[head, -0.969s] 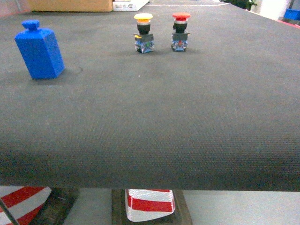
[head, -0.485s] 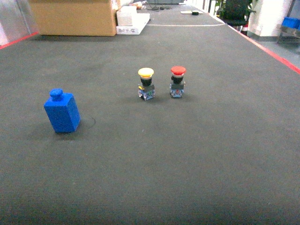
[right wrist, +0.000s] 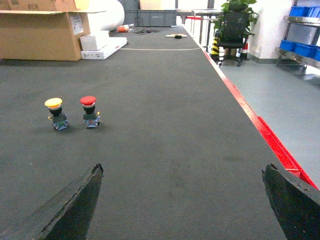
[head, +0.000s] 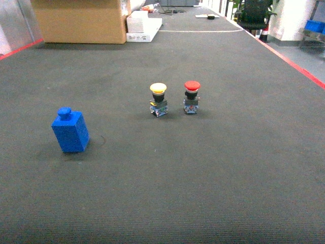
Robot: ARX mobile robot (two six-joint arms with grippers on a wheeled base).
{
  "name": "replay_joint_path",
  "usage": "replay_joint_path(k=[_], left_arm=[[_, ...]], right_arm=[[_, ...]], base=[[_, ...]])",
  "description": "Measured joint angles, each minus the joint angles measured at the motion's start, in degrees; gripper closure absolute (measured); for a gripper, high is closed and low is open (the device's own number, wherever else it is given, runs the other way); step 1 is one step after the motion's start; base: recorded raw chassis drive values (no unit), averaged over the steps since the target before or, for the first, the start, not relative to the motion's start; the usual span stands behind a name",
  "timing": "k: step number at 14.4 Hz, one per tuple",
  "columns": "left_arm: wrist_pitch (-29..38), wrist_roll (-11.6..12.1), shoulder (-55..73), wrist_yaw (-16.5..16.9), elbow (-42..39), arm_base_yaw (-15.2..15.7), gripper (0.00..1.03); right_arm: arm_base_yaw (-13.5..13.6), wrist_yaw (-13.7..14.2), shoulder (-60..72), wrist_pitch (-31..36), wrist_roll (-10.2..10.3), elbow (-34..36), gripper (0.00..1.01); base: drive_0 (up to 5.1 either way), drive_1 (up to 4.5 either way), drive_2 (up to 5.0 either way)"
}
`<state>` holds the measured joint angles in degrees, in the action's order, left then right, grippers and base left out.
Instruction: Pick blue part to blue bin on bottom shelf
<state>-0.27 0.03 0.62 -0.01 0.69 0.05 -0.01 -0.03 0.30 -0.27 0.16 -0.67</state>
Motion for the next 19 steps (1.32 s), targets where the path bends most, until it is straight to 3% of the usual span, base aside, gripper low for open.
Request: replay_joint_path(k=[7,8,9,11,13,14,16,19], left_arm=[[0.02,0.0,0.0,0.0,0.0,0.0,0.05],[-6.05,-1.16,1.27,-2.64,1.62,-0.96,0.05],[-13.18,-3.34,9.62,-7.54,5.73,-3.21,0.05],[-1.73,-4.55,22.32,-9.05,6.25,-4.22,0.05],[21.55,-4.52,48.78,-7.69,13.92,-8.57,0.05],[27.76,-4.57,59.36,-6.93,17.79,-8.92,0.05],[33.33,-4.59,78.75,-4.98,26.64,-9.51,0.05],[36.37,-4.61,95.32,-3.54,34.84,-9.53,0.05]], right_arm=[[0.0,0.0,0.0,0.0,0.0,0.0,0.03],[0.0,0.0,0.0,0.0,0.0,0.0,0.03],[0.0,0.04,0.0,0.0,-0.04,0.0,0.03],[0.0,0.02,0.0,-0.07,0.0,0.0,0.03],[0.0,0.0,0.0,-0.02,-0.02,0.0,0.03],[0.0,0.0,0.0,-0.02,-0.02,0.0,0.03],[0.0,0.0,0.0,-0.02,0.0,0.0,0.03],[0.0,0.0,0.0,-0.02,-0.02,0.0,0.03]], base=[[0.0,0.0,0.0],[0.0,0.0,0.0],[0.0,0.0,0.0],[0.0,0.0,0.0],[0.0,0.0,0.0],[0.0,0.0,0.0],[0.0,0.0,0.0],[0.0,0.0,0.0]])
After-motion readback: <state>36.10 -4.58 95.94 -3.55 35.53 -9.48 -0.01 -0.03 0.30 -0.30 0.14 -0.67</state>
